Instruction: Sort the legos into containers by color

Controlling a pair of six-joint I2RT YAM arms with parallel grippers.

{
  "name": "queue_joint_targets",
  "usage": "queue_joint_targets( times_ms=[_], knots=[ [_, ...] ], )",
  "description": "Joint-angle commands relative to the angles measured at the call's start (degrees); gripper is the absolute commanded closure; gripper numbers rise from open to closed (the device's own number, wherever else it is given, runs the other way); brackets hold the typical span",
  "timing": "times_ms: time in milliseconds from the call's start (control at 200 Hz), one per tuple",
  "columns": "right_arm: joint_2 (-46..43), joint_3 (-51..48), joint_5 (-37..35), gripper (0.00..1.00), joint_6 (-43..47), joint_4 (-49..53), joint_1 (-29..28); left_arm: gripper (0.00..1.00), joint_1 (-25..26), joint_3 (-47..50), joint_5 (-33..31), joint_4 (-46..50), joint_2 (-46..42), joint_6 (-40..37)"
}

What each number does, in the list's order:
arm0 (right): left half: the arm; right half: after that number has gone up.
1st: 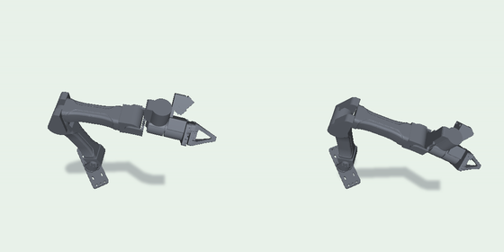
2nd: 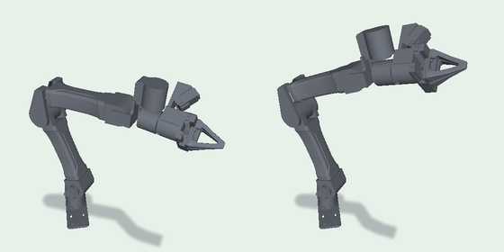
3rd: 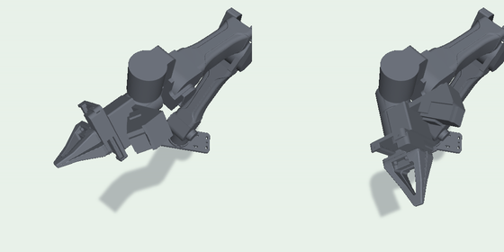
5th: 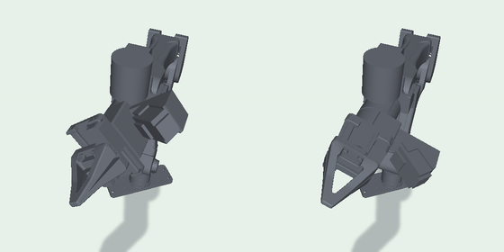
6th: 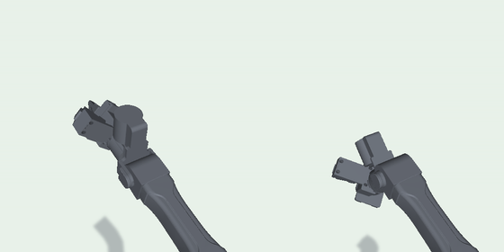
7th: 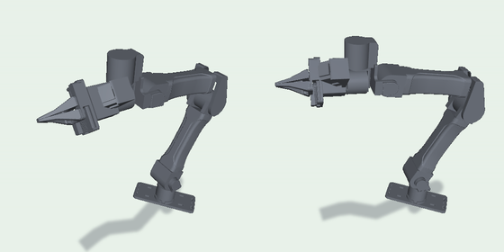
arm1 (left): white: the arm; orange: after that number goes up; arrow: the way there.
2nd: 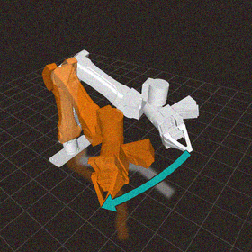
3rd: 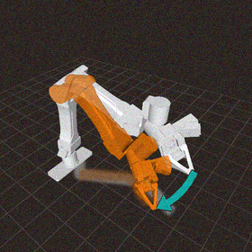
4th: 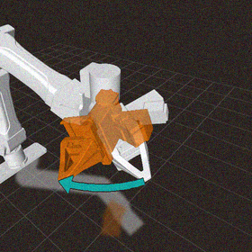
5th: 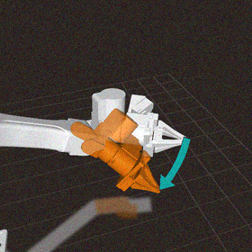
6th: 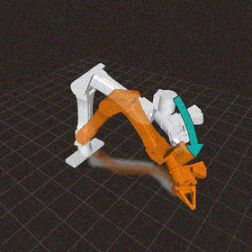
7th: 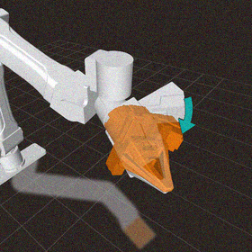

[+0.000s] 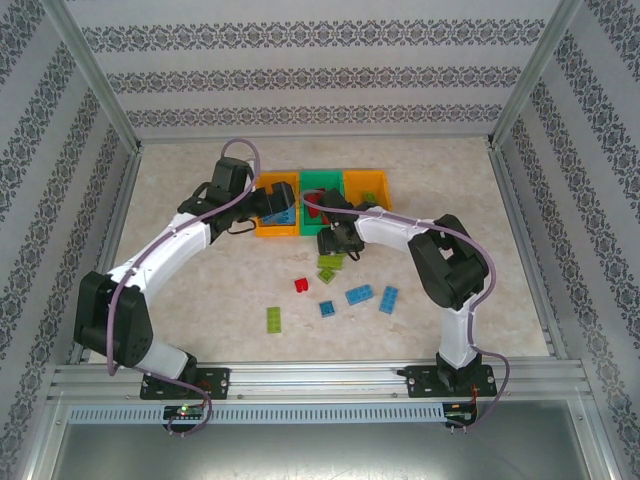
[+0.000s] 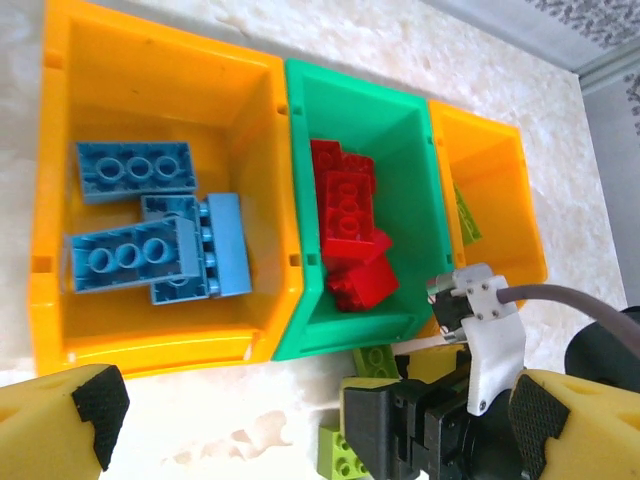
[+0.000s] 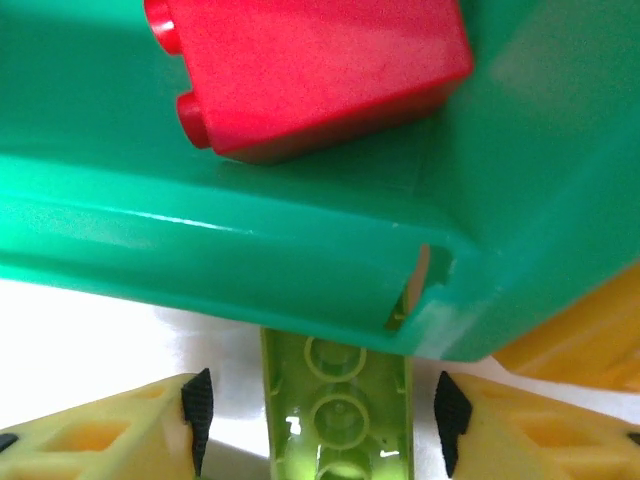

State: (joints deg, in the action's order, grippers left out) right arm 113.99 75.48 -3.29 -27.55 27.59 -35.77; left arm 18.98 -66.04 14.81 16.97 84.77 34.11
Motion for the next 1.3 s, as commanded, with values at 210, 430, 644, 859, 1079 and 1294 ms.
queue_joint_targets(
  times_ms=[210,430,644,859,1079,1294],
  knots=[
    [-0.7,-0.9,-1.5,0.68,1.2,2.4,0.6,0.01,-2.5,5.4,-2.2,-0.4,-3.4,-0.8],
    [-8.2,-5.5,-1.9,0.74,-0.3,2.1,0.3,0.01,-2.6,6.5,-2.5,0.7,-4.1,-1.4],
    [-16.3,-10.2,-2.8,0.74,-1.4,4.1,1.7,0.0,-2.5,6.7,-1.6,2.8,-4.4,-3.5],
    [-24.7,-11.4,-1.6,0.74,-1.3,3.2,6.3,0.0,-1.2,7.6,-0.5,4.1,-4.9,-7.0],
    [-18.8,-2.5,0.2,0.74,1.1,3.7,13.4,0.0,3.5,5.9,-1.1,7.0,-2.8,-10.8],
    [-6.9,9.6,1.5,0.72,2.4,6.0,16.0,0.0,9.9,3.2,-3.0,10.0,0.6,-14.1]
  ],
)
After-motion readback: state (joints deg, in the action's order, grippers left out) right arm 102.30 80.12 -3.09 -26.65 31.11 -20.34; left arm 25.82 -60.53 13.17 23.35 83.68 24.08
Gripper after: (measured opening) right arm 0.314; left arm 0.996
